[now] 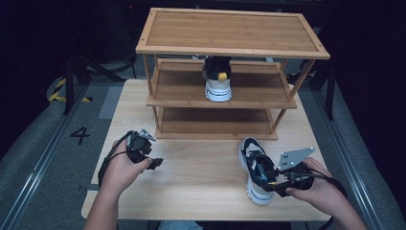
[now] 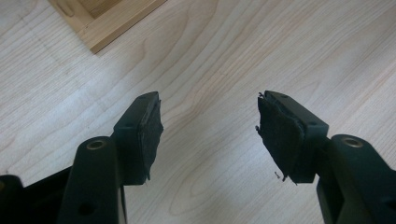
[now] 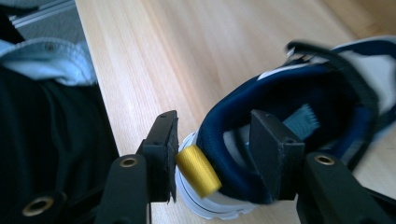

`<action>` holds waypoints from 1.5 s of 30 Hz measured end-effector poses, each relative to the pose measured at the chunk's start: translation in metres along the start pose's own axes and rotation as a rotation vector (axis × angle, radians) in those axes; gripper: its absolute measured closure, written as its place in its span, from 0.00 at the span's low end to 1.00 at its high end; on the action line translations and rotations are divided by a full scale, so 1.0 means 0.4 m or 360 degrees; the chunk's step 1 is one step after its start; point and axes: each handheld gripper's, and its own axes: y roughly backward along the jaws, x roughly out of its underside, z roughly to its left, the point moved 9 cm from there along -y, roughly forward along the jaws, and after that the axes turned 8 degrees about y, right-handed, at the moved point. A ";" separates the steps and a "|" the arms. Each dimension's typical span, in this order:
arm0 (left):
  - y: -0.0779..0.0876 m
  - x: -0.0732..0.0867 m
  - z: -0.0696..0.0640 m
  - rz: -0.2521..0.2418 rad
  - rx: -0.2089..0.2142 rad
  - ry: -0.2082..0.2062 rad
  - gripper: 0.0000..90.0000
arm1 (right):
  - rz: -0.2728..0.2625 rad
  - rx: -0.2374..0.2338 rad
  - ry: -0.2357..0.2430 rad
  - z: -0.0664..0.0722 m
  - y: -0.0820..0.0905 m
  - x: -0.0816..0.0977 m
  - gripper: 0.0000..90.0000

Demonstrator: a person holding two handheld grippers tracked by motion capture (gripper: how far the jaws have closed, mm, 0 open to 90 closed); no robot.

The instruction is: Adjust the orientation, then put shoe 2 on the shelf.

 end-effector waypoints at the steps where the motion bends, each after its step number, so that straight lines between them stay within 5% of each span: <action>1: 0.001 0.002 0.002 -0.0001 0.0001 0.0003 0.44 | 0.0023 -0.0018 -0.0003 0.000 -0.011 0.004 0.59; 9: 0.008 0.012 0.010 -0.0007 -0.0012 0.0019 0.43 | 0.0140 -0.0091 -0.0016 0.002 -0.072 0.026 0.58; 16: 0.014 0.014 0.009 -0.0033 -0.0004 0.0013 0.42 | 0.0286 -0.0057 0.0077 0.008 -0.122 0.041 0.57; 28: 0.020 0.014 0.012 -0.0046 -0.0001 0.0022 0.42 | 0.0288 -0.0137 0.0037 0.015 -0.103 0.030 0.74; 45: 0.032 0.022 0.028 -0.0059 -0.0004 0.0064 0.42 | 0.0167 -0.0119 0.0056 0.025 0.019 -0.076 0.75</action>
